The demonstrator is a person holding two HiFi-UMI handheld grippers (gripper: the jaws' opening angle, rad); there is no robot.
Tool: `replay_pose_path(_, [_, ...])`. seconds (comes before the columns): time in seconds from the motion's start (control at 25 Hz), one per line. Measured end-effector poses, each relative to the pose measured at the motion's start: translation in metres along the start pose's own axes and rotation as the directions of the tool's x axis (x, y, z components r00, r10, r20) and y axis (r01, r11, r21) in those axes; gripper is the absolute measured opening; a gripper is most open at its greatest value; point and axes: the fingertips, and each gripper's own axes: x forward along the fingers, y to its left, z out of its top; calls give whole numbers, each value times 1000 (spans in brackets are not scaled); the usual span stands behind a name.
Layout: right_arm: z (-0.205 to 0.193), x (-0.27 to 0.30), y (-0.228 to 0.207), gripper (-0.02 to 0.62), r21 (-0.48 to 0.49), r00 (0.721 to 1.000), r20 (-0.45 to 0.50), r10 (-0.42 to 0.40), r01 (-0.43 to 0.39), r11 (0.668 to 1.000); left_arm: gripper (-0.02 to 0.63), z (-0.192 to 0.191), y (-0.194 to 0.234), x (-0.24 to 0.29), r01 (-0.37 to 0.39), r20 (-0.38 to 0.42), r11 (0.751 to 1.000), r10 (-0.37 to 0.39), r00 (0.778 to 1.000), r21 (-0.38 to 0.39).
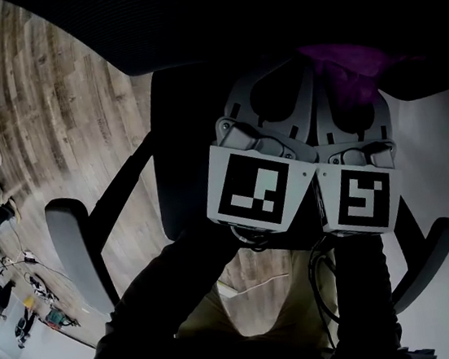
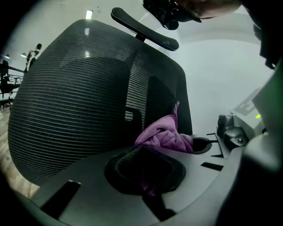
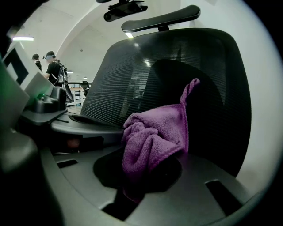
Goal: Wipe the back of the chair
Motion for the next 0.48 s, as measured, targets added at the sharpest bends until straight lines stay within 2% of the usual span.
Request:
replay_pose_path(0.28, [9, 12, 25, 61, -7, 999, 15, 38, -38, 999, 2, 0, 25, -14, -39, 0, 999, 39, 999, 2])
replay_pose_path(0.48, [14, 19, 43, 63, -28, 997, 17, 76, -75, 997, 2, -1, 42, -26, -79, 10, 997, 79, 997, -27])
